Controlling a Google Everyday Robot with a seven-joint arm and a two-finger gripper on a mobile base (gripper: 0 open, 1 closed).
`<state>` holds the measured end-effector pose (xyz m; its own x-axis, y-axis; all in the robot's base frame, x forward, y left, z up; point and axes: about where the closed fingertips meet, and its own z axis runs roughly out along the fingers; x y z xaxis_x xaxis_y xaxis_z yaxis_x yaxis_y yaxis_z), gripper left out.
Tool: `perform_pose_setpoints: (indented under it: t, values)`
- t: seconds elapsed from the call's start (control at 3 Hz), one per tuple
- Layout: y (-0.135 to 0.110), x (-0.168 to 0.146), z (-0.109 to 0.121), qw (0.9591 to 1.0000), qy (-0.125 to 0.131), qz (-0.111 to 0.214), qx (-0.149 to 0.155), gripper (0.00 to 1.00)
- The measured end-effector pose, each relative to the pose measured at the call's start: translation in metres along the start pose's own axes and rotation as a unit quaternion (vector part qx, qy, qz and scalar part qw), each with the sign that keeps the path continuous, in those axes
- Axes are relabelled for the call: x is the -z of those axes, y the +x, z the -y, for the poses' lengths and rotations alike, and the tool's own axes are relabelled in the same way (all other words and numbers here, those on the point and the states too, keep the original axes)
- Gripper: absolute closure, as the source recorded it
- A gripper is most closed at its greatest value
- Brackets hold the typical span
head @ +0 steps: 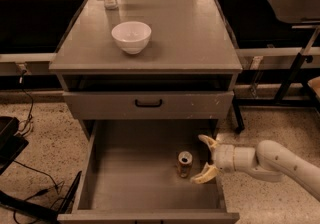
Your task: Pick orange can from middle drawer and place on counter
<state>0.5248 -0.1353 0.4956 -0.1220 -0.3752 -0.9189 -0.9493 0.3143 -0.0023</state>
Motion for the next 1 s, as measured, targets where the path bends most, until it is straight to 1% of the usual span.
perform_pose_setpoints:
  t: [0.33, 0.67, 1.0]
  values:
    - [0.012, -0.021, 0.006, 0.9998, -0.007, -0.003, 0.018, 0.0]
    - [0.02, -0.04, 0.012, 0.9995, -0.014, 0.0, 0.028, 0.0]
    - [0.03, -0.051, 0.017, 0.9992, -0.016, 0.005, 0.036, 0.0]
